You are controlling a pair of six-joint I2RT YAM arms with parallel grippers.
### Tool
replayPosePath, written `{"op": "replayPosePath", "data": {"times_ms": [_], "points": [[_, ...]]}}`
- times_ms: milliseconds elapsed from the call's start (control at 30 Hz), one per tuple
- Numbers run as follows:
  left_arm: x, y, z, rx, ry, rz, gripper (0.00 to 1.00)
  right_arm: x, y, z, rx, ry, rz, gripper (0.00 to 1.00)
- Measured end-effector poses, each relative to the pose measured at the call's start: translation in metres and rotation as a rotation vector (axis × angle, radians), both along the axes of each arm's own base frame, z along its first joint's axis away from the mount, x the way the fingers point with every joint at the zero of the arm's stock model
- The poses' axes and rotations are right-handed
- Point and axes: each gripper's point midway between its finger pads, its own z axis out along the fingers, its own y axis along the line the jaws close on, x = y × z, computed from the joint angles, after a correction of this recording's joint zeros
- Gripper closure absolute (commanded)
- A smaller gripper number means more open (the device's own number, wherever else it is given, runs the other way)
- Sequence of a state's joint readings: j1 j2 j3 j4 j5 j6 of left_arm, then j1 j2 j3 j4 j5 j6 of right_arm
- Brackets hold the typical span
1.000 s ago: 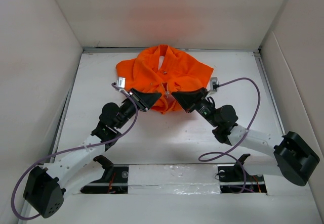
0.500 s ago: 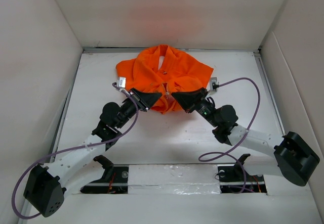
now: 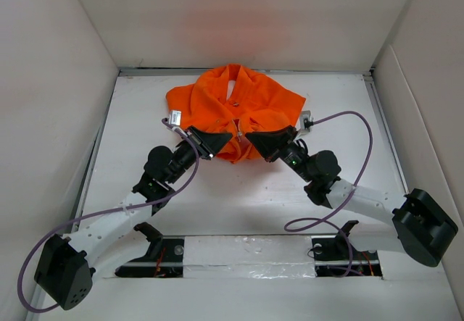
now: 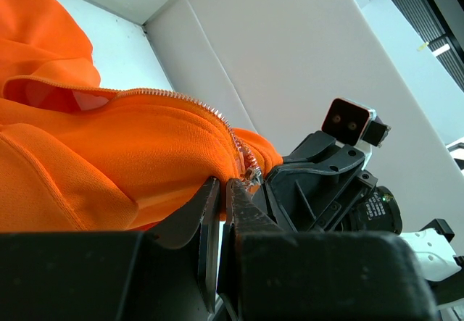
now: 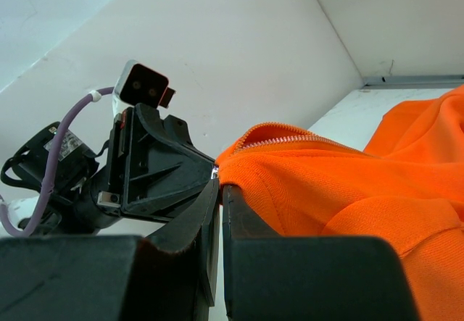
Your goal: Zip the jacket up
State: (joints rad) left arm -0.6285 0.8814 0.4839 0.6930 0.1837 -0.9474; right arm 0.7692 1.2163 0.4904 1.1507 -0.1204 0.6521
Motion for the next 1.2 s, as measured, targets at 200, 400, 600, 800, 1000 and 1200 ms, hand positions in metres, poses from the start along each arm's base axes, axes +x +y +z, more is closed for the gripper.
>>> {"op": "replayPosePath", "data": {"times_ms": [200,400,600,800,1000,1200], "points": [[0.0000,0.0000,0.0000,0.000,0.000,0.000,1.00,-0.0004,0.0003,-0.0003,-0.002,-0.001,0.003,1.00],[-0.0003,0.0002,0.0043,-0.011,-0.014,0.000,1.00,-0.0005,0.0004,-0.0002,-0.002,-0.002,0.003,1.00],[-0.0009,-0.0001,0.0056,-0.014,-0.019,-0.004,1.00,-0.0004,0.0003,-0.0003,-0.002,-0.001,0.003,1.00],[-0.0027,-0.0013,0.0067,-0.016,-0.024,-0.016,1.00,-0.0005,0.0003,-0.0002,-0.002,-0.002,0.003,1.00],[-0.0030,-0.0029,0.0057,-0.016,-0.022,-0.024,1.00,-0.0003,0.0003,-0.0003,-0.003,-0.002,0.002,1.00],[-0.0028,-0.0034,0.0016,-0.017,-0.015,-0.027,1.00,-0.0001,0.0011,-0.0016,-0.013,-0.007,-0.003,1.00]]}}
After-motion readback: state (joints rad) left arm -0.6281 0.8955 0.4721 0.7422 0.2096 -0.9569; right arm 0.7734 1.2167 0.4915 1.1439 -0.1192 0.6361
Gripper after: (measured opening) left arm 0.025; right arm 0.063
